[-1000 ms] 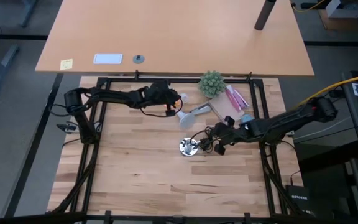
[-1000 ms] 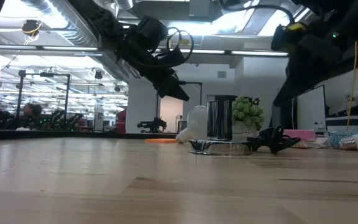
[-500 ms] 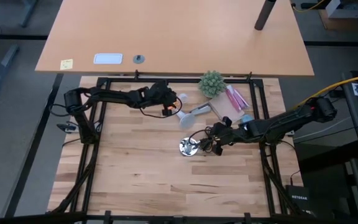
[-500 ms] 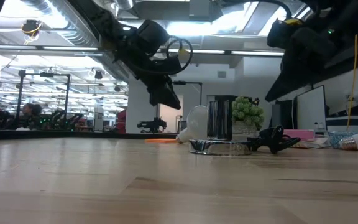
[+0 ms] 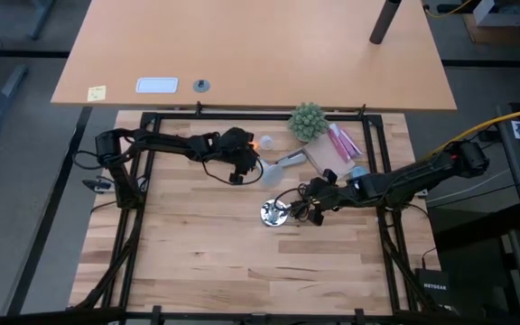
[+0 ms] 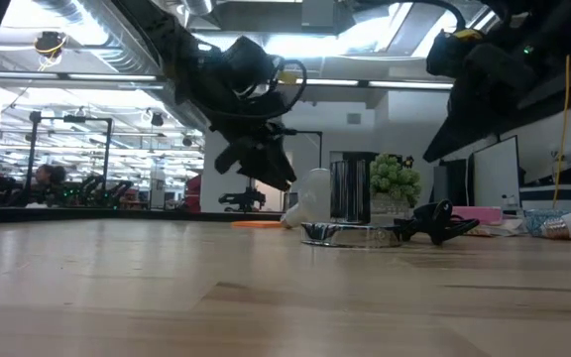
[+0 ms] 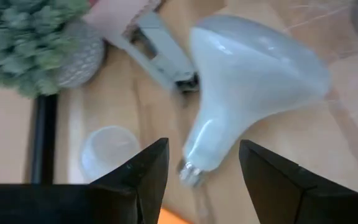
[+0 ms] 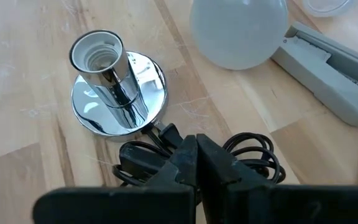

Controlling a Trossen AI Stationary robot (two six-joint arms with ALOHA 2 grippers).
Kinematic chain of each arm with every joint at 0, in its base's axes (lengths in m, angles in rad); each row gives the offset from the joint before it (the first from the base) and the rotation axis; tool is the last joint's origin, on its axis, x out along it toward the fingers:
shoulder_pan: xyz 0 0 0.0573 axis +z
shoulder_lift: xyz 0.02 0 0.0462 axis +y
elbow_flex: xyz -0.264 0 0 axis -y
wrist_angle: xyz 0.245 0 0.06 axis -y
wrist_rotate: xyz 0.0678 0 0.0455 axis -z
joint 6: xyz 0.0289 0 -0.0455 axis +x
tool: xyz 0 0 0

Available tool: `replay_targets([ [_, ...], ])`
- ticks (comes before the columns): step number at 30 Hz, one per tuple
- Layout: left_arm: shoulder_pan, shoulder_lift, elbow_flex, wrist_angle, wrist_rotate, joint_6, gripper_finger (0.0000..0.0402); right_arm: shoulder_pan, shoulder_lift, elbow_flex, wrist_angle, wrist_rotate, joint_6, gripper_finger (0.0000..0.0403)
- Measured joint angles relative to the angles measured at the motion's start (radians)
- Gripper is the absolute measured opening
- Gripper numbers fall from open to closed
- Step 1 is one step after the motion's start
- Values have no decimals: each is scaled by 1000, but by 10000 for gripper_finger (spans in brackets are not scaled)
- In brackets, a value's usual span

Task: Screw lightbulb
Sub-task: Insert the lightbulb in the silver lamp

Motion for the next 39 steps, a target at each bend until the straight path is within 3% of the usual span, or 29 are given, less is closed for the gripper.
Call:
replay_targets([
  [8,-6,101,0,106,5,2,184,0,0,0,-1,-2,0,6],
  [18,-7,128,0,151,37,78,184,0,0,0,-1,-18,0,6],
  [25,-5,132,0,268,36,98,184,0,0,0,-1,-19,0,6],
  [33,-3,145,0,287,37,112,184,0,0,0,0,-19,0,6],
  [39,-2,235,32,297,67,127,184,0,0,0,0,-19,0,6],
])
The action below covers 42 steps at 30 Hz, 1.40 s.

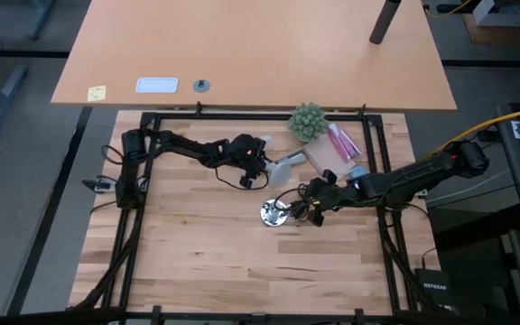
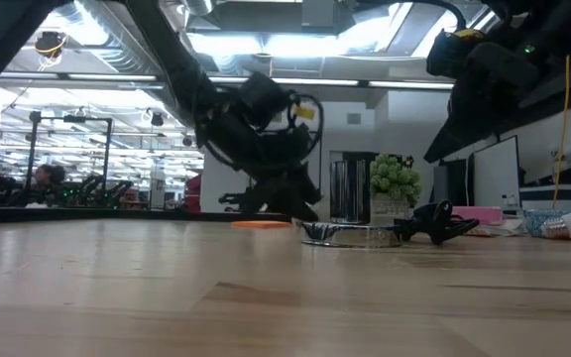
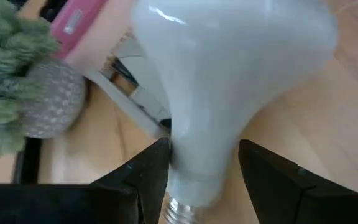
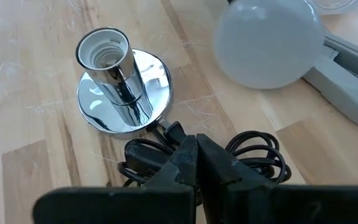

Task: Screw lightbulb
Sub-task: Insert the lightbulb in the silver lamp

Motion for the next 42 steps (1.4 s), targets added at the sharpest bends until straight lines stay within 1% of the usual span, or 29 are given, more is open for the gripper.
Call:
replay_targets([
  [5,-3,64,49,0,9,-10,184,0,0,0,0,0,0,6],
  [8,-7,69,55,-4,4,-12,184,0,0,0,0,-1,0,6],
  [11,-14,67,55,-6,-3,-47,181,0,0,0,-1,-1,0,6],
  [13,-19,67,55,-6,-11,-72,171,0,0,0,-1,0,0,6],
  [18,-43,67,54,-5,-52,-84,130,0,0,0,-1,0,0,6],
  [21,-63,54,53,-16,-112,-97,130,0,0,0,-1,0,0,6],
  [25,-92,5,49,-43,-212,-189,130,0,0,0,-1,24,-1,6],
  [27,-103,-33,50,-49,-234,-211,134,0,0,0,0,46,-1,6],
  [30,-110,-84,51,-79,-244,-242,139,0,0,0,1,60,-1,6],
  [35,-121,-174,51,-159,-248,-346,135,0,0,25,-11,54,-15,6],
  [38,-128,-234,52,-252,-249,-454,136,0,-3,60,-45,47,-59,6],
  [42,-150,-314,51,-377,-250,-644,141,1,-4,106,-111,61,-107,6],
])
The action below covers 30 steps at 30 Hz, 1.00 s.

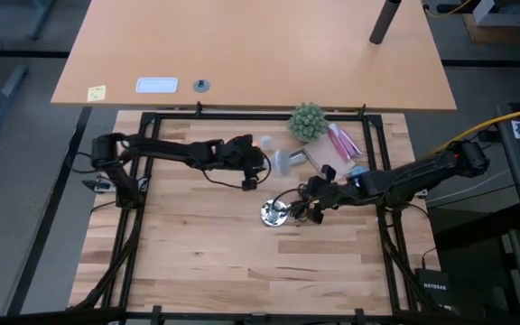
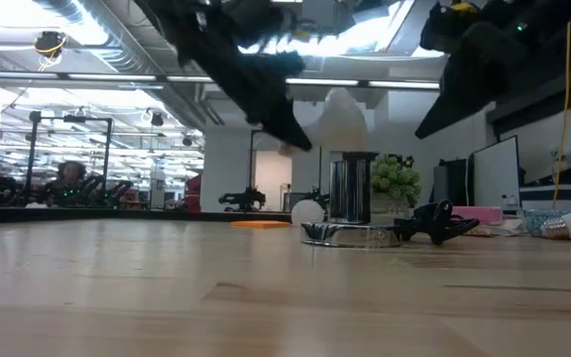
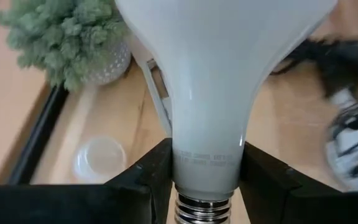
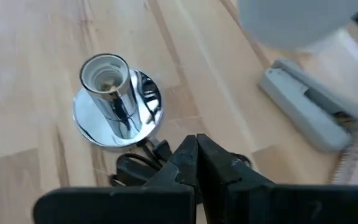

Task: Screw lightbulb
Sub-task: Insert the lightbulb in the silver lamp

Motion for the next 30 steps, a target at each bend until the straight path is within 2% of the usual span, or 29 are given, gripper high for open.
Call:
replay_targets([
  [6,-61,-76,0,-91,3,-256,140,0,0,14,-29,29,-5,6],
  [11,-132,-83,1,-80,2,-373,144,0,1,14,-25,38,-5,6],
  [20,-244,-79,1,-21,2,-393,144,-1,4,14,35,41,-5,6],
  [30,-265,-72,0,12,-1,-381,144,0,35,14,191,12,-32,6],
])
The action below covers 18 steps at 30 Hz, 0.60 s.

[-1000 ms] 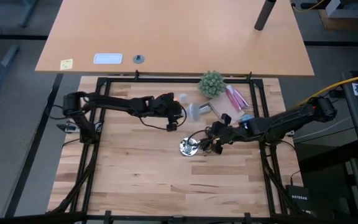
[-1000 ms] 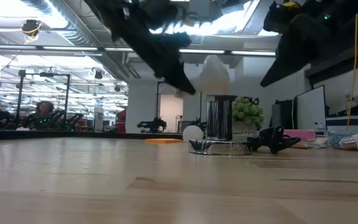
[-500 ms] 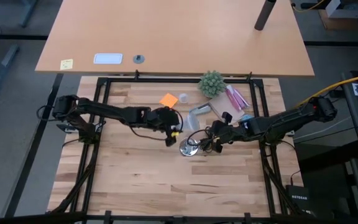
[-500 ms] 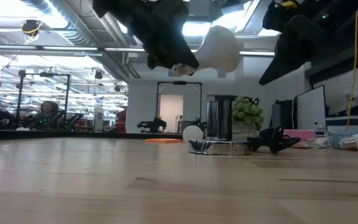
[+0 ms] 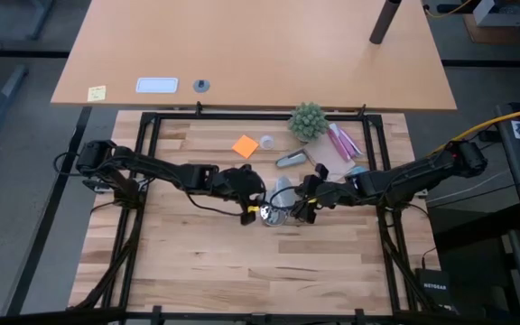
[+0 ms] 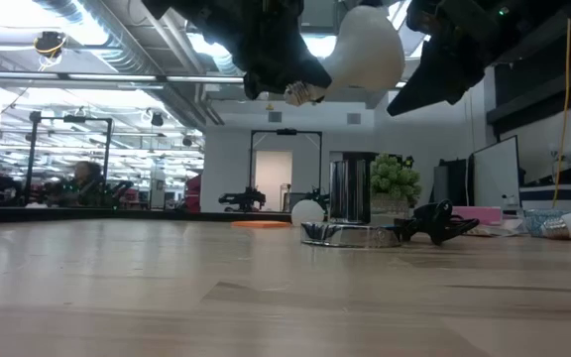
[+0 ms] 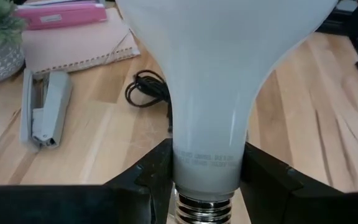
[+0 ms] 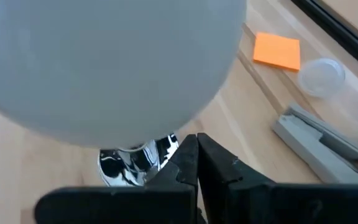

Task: Screw lightbulb
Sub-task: Insert the lightbulb in the silver lamp

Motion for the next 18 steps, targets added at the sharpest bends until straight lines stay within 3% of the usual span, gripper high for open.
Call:
replay_targets([
  [18,0,115,0,92,2,0,146,-1,1,0,63,1,5,6],
])
